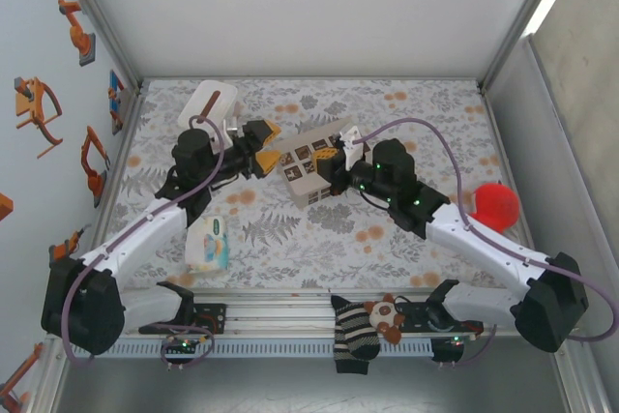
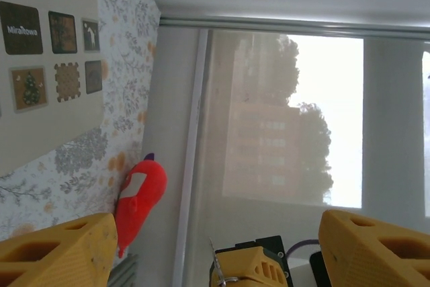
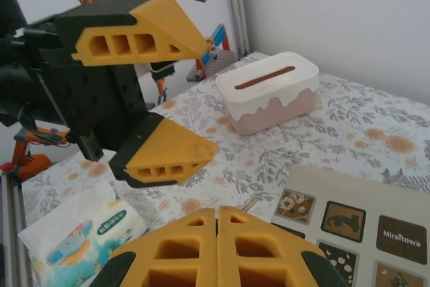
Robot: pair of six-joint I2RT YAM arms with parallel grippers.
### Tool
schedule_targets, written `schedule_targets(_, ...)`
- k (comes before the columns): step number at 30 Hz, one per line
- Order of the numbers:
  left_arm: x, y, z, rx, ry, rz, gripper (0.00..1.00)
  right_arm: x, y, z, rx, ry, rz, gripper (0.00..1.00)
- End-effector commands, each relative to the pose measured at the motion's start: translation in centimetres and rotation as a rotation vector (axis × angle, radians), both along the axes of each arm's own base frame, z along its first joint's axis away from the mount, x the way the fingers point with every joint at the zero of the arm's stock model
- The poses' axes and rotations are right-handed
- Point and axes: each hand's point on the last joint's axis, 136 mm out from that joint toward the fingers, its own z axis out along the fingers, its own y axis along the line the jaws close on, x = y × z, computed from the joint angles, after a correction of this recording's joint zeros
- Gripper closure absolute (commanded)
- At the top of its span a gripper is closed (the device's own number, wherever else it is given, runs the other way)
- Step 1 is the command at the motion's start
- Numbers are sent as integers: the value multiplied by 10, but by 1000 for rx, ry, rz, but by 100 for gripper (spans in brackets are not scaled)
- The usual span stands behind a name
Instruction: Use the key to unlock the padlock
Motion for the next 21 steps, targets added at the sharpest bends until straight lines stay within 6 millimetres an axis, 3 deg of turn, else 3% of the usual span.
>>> schedule_targets(1, 2, -14, 25, -82, -28, -19, 26, -2, 4, 17, 45, -53, 34, 100)
schedule_targets(12, -8, -50, 29, -113, -14, -108, 40, 1, 15, 21, -23, -105, 86, 100)
schedule_targets(21, -10, -57, 24, -104, -2, -118, 54, 7, 20, 22, -27, -122, 87, 100)
